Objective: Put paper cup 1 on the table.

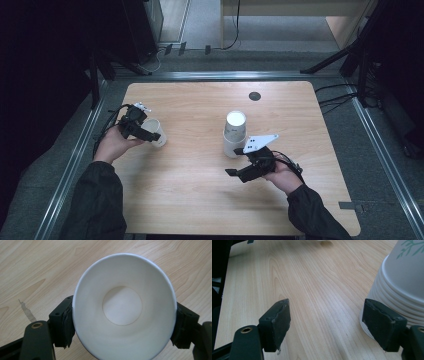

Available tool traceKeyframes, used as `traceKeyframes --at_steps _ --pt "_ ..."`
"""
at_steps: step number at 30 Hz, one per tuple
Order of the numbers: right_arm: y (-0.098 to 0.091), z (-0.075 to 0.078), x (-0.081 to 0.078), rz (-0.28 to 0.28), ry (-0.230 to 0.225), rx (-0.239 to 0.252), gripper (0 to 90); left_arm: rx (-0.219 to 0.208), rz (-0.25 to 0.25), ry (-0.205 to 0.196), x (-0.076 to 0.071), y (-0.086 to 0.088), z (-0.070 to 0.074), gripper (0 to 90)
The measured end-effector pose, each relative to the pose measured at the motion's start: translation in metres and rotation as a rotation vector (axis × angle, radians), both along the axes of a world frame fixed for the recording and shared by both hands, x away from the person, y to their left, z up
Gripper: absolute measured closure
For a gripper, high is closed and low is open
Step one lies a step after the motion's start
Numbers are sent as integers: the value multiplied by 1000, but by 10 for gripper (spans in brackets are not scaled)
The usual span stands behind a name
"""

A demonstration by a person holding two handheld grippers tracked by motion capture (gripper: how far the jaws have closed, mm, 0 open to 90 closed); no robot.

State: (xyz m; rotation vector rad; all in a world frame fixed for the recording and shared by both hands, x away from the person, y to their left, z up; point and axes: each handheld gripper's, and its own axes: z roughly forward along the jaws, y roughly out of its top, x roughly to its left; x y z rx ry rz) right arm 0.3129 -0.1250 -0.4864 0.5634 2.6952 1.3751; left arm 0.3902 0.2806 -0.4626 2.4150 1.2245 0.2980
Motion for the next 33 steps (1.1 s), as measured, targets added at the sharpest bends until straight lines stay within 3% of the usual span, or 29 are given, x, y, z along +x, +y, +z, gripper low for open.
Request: traceKeyframes --at_steps 6,10,33 --pt "-2 0 -1 -9 2 1 231 29 -6 0 2 -2 -4 224" --pt "-3 0 -1 -12 0 1 231 76 -15 -6 3 -5 -6 221" --pt "-5 0 -2 -13 1 2 231 62 0 14 5 -5 -11 185"
